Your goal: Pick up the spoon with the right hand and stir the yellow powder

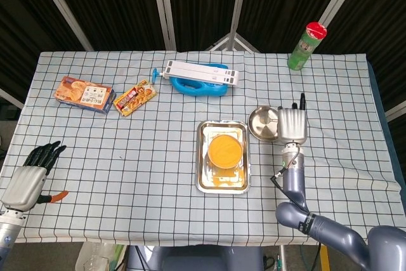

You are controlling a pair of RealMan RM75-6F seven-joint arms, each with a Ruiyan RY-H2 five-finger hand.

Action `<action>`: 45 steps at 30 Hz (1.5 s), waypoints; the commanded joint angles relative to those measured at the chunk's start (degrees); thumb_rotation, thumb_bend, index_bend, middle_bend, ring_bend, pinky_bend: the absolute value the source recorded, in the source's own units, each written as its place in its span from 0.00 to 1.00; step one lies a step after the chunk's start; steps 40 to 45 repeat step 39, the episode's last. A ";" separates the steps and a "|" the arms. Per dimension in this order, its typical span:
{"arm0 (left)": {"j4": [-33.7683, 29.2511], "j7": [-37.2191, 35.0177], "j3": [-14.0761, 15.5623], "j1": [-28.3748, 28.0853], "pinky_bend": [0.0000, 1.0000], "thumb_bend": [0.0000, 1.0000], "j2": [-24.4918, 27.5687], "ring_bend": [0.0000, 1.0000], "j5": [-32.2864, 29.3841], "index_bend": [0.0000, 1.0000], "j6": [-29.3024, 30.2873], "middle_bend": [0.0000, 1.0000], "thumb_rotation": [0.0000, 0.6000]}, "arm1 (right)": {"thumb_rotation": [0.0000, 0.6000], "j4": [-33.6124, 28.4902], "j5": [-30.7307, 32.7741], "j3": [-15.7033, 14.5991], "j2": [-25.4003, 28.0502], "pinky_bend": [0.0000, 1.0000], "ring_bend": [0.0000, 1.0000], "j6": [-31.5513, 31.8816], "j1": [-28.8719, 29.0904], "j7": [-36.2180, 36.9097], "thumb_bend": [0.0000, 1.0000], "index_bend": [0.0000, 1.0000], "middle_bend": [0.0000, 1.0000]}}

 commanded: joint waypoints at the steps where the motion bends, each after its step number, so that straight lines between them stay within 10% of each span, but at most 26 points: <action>1: -0.03 -0.06 0.02 0.01 0.00 0.00 0.05 0.00 -0.03 0.00 -0.02 0.00 1.00 | 1.00 1.93 0.93 -0.56 -1.17 0.00 0.32 -0.78 1.15 0.75 0.71 0.68 0.61; 17: 0.22 0.05 0.22 0.24 0.00 0.00 -0.09 0.00 0.80 0.00 0.76 0.00 1.00 | 1.00 1.95 3.44 -3.22 -0.11 0.00 0.07 1.92 -0.05 -2.41 0.56 0.01 0.18; 26: 0.71 0.52 0.04 0.47 0.00 0.00 -0.53 0.00 1.06 0.00 1.64 0.00 1.00 | 1.00 -8.09 0.25 -5.48 8.37 0.00 0.01 5.27 -5.10 2.35 0.53 0.00 0.13; 31: 1.23 0.77 -0.06 0.90 0.00 0.00 -0.69 0.00 1.69 0.00 2.98 0.00 1.00 | 1.00 -21.03 -9.24 -12.42 20.08 0.00 0.01 9.89 -13.33 10.40 0.52 0.00 0.11; 35: 2.24 3.22 -0.02 1.46 0.00 0.00 -1.01 0.00 2.89 0.00 4.83 0.00 1.00 | 1.00 -30.40 -19.11 -20.71 30.79 0.00 0.00 14.41 -22.10 21.59 0.32 0.00 0.00; 45: 3.74 6.59 -0.18 1.90 0.00 0.00 -1.92 0.00 4.32 0.00 6.84 0.00 1.00 | 1.00 -31.27 -27.69 -25.35 35.87 0.00 0.00 18.35 -26.85 30.91 0.28 0.00 0.00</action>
